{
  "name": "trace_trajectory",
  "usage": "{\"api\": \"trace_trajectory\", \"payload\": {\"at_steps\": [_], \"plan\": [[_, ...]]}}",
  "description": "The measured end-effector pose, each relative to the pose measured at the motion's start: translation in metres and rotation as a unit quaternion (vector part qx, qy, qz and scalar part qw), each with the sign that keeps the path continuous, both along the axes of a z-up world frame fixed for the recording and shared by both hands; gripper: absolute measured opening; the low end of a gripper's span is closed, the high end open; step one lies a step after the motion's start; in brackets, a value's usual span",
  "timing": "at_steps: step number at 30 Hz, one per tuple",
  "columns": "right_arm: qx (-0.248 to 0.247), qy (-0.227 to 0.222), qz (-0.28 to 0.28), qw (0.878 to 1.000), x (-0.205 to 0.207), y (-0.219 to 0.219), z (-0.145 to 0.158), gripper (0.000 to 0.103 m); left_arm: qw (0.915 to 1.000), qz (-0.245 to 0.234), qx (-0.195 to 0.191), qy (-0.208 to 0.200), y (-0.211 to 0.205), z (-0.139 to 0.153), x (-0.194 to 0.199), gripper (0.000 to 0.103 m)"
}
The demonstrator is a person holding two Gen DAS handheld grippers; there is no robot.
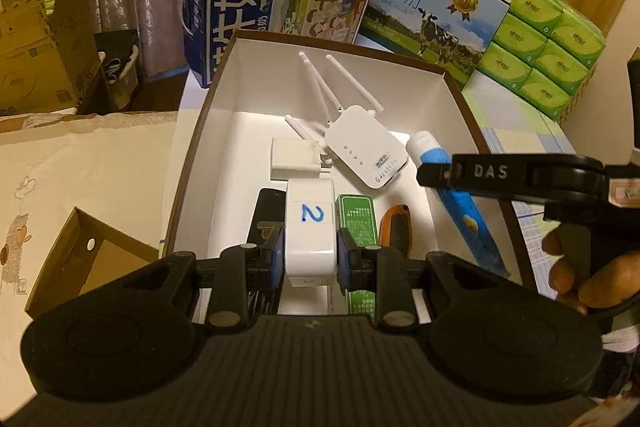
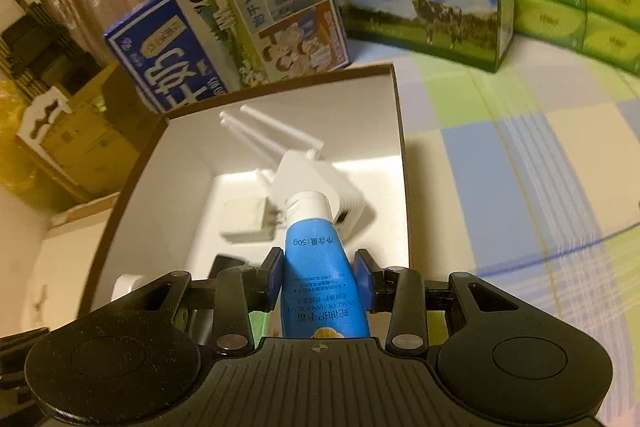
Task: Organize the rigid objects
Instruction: 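Lower the socket and blue tube into the shoebox and open both tools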
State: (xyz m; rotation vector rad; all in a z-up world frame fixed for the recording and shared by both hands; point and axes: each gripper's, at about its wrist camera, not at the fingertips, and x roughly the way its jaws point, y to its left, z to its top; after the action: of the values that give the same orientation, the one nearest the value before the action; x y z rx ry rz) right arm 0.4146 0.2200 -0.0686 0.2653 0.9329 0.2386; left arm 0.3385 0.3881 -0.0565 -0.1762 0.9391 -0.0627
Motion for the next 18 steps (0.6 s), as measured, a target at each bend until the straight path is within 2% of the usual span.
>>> {"api": "trace_trajectory", "payload": {"at_steps": [5,18], "plan": [[-0.013,-0.009,-0.008,1.0,0.011,0.003,-0.002,0.035,1.0,-0.006,-0.004,0.005,0.0,-0.007,0.014,0.022],[-0.012,-0.007,0.031,0.999,0.009,0.002,-0.002,0.035,0.9989,-0.002,-0.017,0.043,-0.007,-0.038,0.037,0.022]]}}
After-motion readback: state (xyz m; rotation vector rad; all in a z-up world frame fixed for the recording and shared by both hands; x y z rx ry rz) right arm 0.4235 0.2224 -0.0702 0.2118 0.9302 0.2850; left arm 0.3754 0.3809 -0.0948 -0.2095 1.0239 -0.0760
